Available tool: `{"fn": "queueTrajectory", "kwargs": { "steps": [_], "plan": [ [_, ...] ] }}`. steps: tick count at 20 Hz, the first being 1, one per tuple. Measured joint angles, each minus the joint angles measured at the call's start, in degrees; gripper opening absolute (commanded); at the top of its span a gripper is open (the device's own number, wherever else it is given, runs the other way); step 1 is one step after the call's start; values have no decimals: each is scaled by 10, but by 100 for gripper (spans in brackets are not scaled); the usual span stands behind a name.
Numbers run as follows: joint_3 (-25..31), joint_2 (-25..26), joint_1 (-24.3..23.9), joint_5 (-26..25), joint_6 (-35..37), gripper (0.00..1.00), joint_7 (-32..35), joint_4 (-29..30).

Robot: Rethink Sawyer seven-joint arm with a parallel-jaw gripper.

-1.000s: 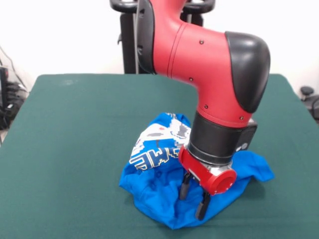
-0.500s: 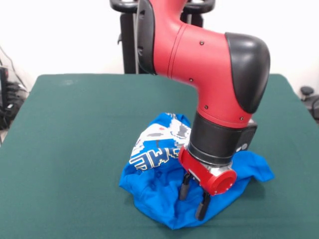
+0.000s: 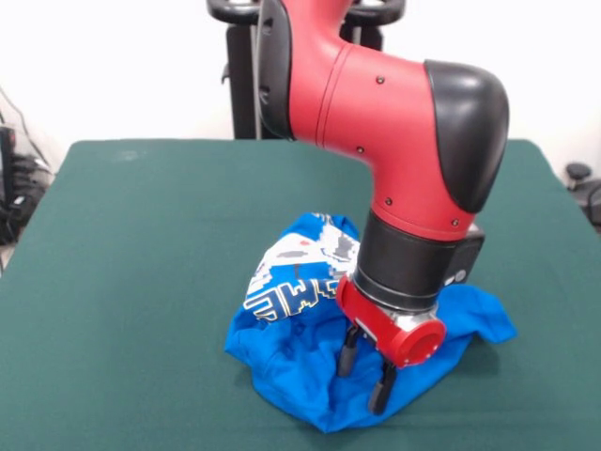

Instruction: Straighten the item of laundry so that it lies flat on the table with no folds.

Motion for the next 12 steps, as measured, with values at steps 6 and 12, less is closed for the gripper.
{"fn": "queueTrajectory", "kwargs": {
  "steps": [6, 12],
  "plan": [
    [0, -9, 1, 0, 0, 100, 0, 12],
    [0, -22, 3, 0, 0, 100, 0, 31]
  ]
}}
